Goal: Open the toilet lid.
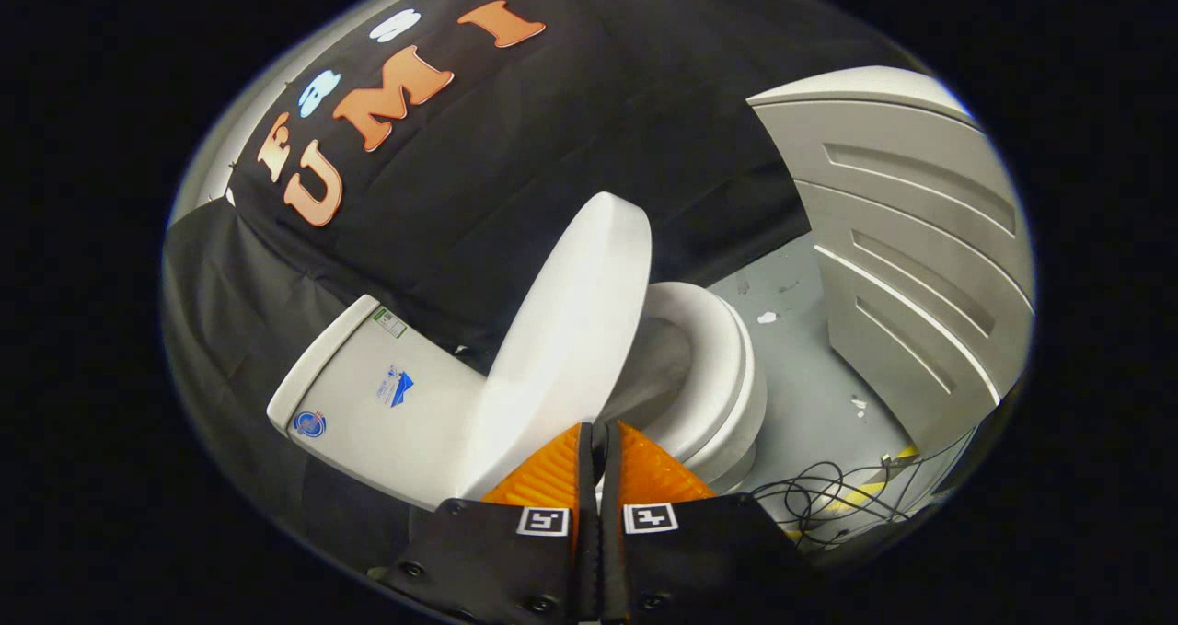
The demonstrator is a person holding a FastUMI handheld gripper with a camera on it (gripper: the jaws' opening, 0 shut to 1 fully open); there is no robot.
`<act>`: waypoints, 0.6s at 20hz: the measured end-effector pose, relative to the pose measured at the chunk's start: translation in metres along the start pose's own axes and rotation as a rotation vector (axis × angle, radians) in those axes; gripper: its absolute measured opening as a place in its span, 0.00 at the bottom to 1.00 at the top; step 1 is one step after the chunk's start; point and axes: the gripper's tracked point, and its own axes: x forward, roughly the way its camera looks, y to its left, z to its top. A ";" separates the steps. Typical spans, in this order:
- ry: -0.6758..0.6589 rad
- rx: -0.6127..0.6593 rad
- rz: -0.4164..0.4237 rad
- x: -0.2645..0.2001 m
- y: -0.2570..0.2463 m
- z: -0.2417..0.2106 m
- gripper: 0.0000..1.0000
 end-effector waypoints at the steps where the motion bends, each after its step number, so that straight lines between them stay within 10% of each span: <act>1: -0.001 -0.009 -0.001 0.000 0.003 0.000 0.08; 12: -0.098 -0.271 -0.072 -0.014 0.059 0.026 0.08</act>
